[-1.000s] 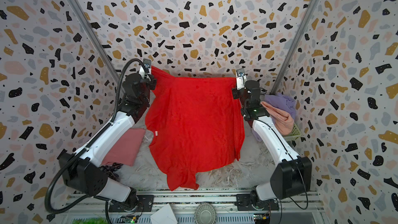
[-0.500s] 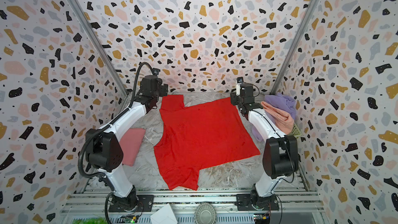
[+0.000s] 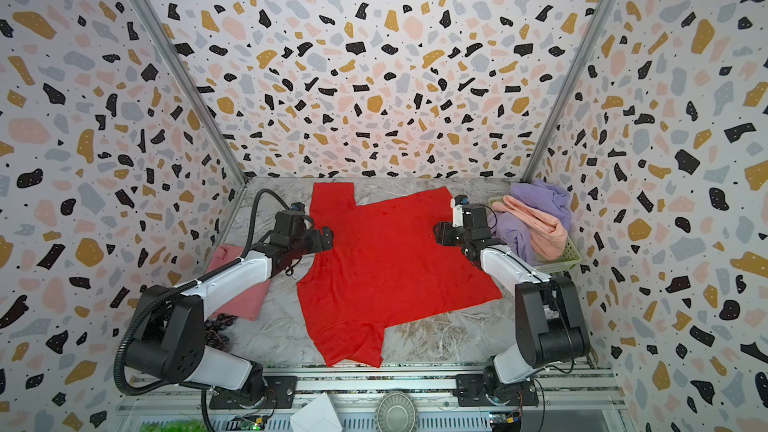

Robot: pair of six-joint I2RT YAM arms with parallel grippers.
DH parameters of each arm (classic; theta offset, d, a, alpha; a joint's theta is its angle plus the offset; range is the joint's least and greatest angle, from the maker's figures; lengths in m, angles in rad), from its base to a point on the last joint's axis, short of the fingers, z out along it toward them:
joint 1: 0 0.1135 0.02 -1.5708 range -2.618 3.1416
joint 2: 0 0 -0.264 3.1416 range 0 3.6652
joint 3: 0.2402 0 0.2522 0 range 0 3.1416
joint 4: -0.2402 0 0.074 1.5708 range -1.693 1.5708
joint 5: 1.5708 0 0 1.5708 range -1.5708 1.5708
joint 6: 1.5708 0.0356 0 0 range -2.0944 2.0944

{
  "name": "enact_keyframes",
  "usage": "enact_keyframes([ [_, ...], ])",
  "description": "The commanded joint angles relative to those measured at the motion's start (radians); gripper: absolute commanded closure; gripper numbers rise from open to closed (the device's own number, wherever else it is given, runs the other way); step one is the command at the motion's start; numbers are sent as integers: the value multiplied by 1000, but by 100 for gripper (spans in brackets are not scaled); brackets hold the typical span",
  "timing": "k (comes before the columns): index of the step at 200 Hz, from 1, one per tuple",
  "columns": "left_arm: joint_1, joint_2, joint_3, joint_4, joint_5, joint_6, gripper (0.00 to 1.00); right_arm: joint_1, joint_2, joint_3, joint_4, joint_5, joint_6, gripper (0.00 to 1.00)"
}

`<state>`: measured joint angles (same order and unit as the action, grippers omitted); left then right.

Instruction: Fold and stack the t-shirts

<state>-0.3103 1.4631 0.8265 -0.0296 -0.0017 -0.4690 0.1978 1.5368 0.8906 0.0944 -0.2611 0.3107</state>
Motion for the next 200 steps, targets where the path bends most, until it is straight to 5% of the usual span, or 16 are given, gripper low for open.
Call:
enact_keyframes([
  [1, -24, -45, -76, 132, 99, -129, 0, 5, 36, -1, 78, -73, 54, 34],
  [72, -40, 105, -202, 265, 74, -228, 0, -8, 198, -4, 79, -39, 102, 34],
  [109, 43, 247, -171, 305, 63, -237, 0, -24, 242, -28, 89, 0, 149, 34],
  [200, 190, 503, 262, 102, 33, -108, 0, -3, 471, 127, 172, -93, 282, 38],
])
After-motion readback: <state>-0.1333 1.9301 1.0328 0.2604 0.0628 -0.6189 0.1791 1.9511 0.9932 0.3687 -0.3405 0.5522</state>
